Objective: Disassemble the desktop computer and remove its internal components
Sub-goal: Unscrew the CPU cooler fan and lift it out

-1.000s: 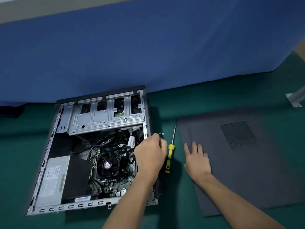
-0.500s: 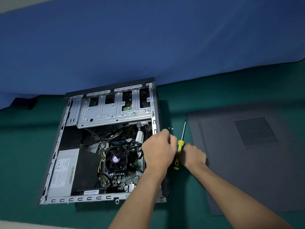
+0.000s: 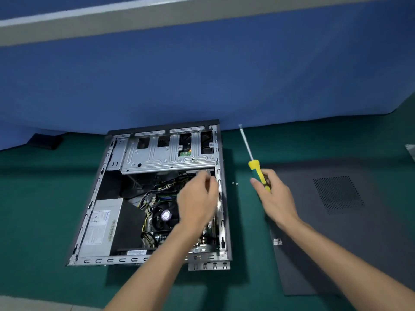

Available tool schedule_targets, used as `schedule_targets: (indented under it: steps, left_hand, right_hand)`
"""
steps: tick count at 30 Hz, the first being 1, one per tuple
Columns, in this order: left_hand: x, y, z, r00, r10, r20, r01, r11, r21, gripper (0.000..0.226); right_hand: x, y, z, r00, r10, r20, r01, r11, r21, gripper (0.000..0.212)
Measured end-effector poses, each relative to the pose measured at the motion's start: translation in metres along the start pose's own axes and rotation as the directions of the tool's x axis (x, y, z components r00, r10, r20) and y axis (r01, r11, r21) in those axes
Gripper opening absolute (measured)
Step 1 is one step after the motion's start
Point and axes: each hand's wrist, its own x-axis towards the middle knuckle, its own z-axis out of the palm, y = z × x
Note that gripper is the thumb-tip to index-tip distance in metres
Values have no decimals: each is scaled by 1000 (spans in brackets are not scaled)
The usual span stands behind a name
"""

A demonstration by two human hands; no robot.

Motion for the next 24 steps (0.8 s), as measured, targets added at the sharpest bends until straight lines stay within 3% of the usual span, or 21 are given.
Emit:
schedule_targets:
  steps: [4, 7, 9, 12, 15, 17, 20, 24]
  left_hand:
    - [16, -43, -34, 974, -225, -23, 226, 970, 86, 14]
    - [20, -82, -48, 894, -424, 141, 403, 901, 159, 13]
    - [21, -103, -50, 844, -462, 274, 428, 887, 175, 14]
    - [25, -126, -49, 845, -372, 383, 309, 926, 217, 22]
    - [36, -141, -45, 866, -180, 466, 43, 957, 288, 39]
    - [40, -147, -43, 827, -99, 554, -87, 950, 299, 47]
    - [42, -156, -41, 736, -88, 672, -99, 967, 235, 51]
    - [44, -166, -39, 692, -69, 718, -38, 991, 131, 46]
  right_hand:
    - [-5, -48, 6, 994, -104, 15, 100, 981, 163, 11]
    - [-13, -79, 23, 992, -110, 59, 96, 974, 207, 14]
    - [-17, -93, 33, 992, -107, 73, 91, 978, 186, 15]
    - [-19, -110, 42, 990, -90, 107, 84, 995, 61, 12]
    - [-16, -128, 45, 990, -31, 135, 48, 991, -124, 11]
    - [-13, -140, 47, 988, 31, 154, 18, 951, -308, 12]
    - [-12, -154, 55, 983, 94, 156, -5, 870, -493, 13]
    - [-16, -163, 73, 985, 107, 136, -18, 845, -535, 12]
